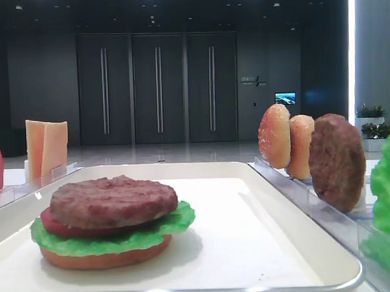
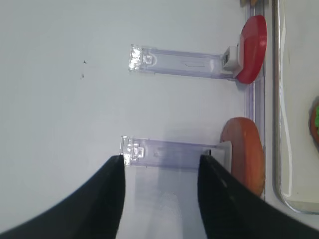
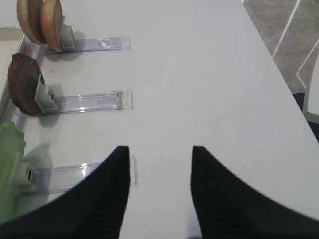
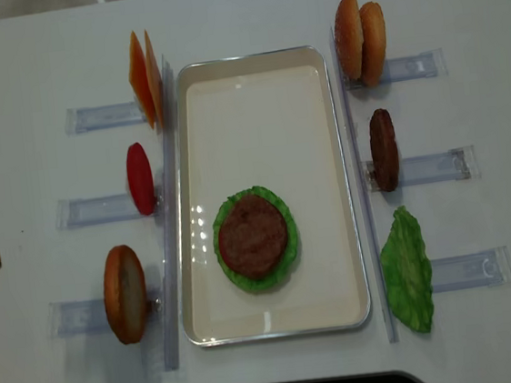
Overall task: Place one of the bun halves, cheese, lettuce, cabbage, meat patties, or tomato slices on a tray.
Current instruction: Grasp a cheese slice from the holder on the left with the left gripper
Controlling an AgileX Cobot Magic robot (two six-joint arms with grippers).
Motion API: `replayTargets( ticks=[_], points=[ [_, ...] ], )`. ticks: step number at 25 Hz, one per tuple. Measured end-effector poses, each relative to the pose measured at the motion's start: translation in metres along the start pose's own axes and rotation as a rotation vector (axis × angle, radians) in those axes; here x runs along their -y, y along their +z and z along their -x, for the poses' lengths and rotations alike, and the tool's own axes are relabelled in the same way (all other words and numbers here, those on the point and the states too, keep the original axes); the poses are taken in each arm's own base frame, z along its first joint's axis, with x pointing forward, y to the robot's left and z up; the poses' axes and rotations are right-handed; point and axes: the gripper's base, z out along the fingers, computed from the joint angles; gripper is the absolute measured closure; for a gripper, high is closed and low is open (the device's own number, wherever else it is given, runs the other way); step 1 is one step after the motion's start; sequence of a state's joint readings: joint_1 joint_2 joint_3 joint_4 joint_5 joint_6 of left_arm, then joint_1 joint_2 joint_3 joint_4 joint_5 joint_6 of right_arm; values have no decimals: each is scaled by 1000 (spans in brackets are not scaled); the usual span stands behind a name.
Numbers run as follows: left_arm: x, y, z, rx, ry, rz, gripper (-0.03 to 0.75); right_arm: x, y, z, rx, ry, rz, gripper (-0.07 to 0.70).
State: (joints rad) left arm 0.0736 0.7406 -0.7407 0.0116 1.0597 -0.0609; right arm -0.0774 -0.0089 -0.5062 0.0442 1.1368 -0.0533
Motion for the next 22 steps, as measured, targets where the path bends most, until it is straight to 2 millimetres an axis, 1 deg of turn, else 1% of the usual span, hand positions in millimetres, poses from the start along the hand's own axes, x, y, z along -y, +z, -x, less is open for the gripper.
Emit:
replayTargets(
  ticks=[4, 6, 11, 15, 18, 22],
  points=[
    [2, 22, 40, -78, 0, 4, 353, 0, 0, 0, 0, 0, 0, 346],
    [4, 36, 59, -114, 0, 6, 353, 0, 0, 0, 0, 0, 0, 346],
    [6, 62, 102, -140, -1, 8, 353, 0, 0, 0, 0, 0, 0, 346],
    [8, 78, 134, -141, -2, 8, 353, 0, 0, 0, 0, 0, 0, 346],
    [10, 95, 155, -152, -3, 8, 353, 0, 0, 0, 0, 0, 0, 346],
    [11, 114, 179, -165, -6, 9, 353, 0, 0, 0, 0, 0, 0, 346]
  ],
)
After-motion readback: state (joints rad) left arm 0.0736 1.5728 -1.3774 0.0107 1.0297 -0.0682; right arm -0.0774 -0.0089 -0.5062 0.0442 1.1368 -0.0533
